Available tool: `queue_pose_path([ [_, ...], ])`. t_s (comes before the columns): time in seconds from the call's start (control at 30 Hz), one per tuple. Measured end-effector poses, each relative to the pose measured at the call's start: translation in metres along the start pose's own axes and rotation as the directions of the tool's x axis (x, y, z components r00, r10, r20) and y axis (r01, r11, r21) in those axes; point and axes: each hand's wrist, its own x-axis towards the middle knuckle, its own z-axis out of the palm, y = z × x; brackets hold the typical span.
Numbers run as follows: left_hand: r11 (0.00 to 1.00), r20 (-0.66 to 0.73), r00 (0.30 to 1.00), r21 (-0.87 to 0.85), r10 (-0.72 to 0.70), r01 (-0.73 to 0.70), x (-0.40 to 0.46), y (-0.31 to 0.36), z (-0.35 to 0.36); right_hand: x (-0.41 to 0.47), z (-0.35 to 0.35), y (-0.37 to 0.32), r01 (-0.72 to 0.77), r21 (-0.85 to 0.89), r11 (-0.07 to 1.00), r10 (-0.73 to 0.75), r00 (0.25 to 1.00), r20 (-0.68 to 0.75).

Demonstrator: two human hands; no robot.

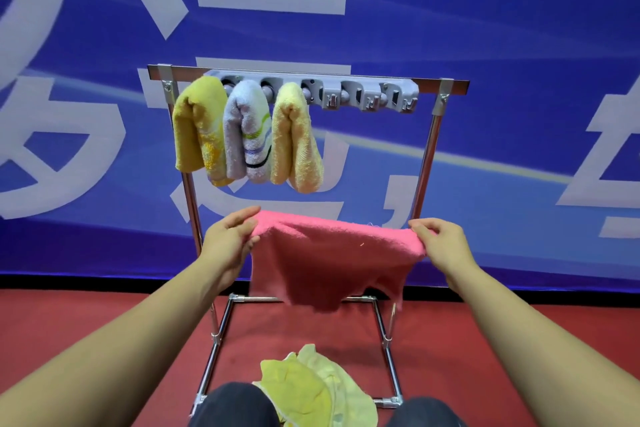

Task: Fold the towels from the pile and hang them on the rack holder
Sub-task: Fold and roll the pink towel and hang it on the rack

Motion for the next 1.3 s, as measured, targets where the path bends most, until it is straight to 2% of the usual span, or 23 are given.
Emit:
queue_pose_path([
  [0.07, 0.998, 0.060, 0.997, -0.027, -0.056, 0.058, -0.001, 0.003, 0.000, 0.004, 0.001, -0.002, 0.024, -0.074, 0.997, -0.023, 1.000, 0.021],
  [0.13, 0.993, 0.095, 0.991, -0.056, -0.098, 0.104, -0.003, 0.005, 0.000, 0.007, 0.002, -0.005, -0.022, -0.064, 0.998, 0.025, 0.999, 0.045],
  [0.23, 0.987, 0.079, 0.989, -0.096, -0.122, 0.129, -0.008, 0.009, -0.001, 0.008, 0.003, -0.011, -0.152, 0.097, 0.984, 0.136, 0.979, 0.155],
  [0.33, 0.982, 0.044, 0.993, -0.146, -0.111, 0.116, -0.008, 0.010, -0.003, 0.011, 0.003, -0.009, -0.183, 0.178, 0.967, 0.132, 0.955, 0.265],
  [0.43, 0.976, 0.038, 0.994, -0.193, -0.100, 0.105, -0.006, 0.010, -0.004, 0.013, 0.001, -0.007, -0.048, -0.034, 0.998, 0.055, 0.966, 0.254],
  [0.53, 0.983, 0.074, 0.992, -0.148, -0.097, 0.107, -0.006, 0.010, -0.007, 0.016, 0.001, -0.004, 0.085, -0.289, 0.953, -0.001, 0.959, 0.282],
  [0.63, 0.984, 0.105, 0.987, -0.116, -0.124, 0.136, -0.004, 0.008, -0.013, 0.019, 0.002, 0.002, 0.111, -0.389, 0.914, 0.012, 0.954, 0.300],
  [0.7, 0.984, 0.105, 0.986, -0.101, -0.133, 0.143, -0.002, 0.006, -0.015, 0.016, 0.003, 0.005, 0.059, -0.323, 0.945, 0.039, 0.956, 0.291],
  [0.8, 0.985, 0.117, 0.984, -0.087, -0.136, 0.147, -0.003, 0.004, -0.013, 0.009, 0.010, 0.008, -0.170, -0.005, 0.985, 0.163, 0.936, 0.313],
  [0.87, 0.985, 0.124, 0.983, -0.086, -0.135, 0.146, -0.004, 0.002, -0.011, 0.010, 0.013, 0.012, -0.231, 0.148, 0.962, 0.179, 0.938, 0.297],
  [0.93, 0.983, 0.114, 0.986, -0.123, -0.120, 0.134, -0.005, 0.002, -0.009, 0.012, 0.015, 0.016, -0.216, 0.194, 0.957, 0.168, 0.956, 0.239],
  [1.03, 0.980, 0.075, 0.994, -0.179, -0.074, 0.087, -0.003, 0.004, -0.009, 0.016, 0.011, 0.019, -0.137, 0.084, 0.987, 0.118, 0.973, 0.199],
  [1.17, 0.999, 0.019, 1.000, 0.029, 0.019, -0.020, 0.005, 0.006, -0.013, 0.021, 0.000, 0.015, -0.089, -0.074, 0.993, 0.107, 0.944, 0.313],
  [1.3, 0.961, 0.021, 0.994, 0.253, 0.111, -0.112, 0.015, 0.005, -0.020, 0.022, -0.004, 0.010, 0.024, -0.267, 0.963, 0.088, 0.912, 0.401],
])
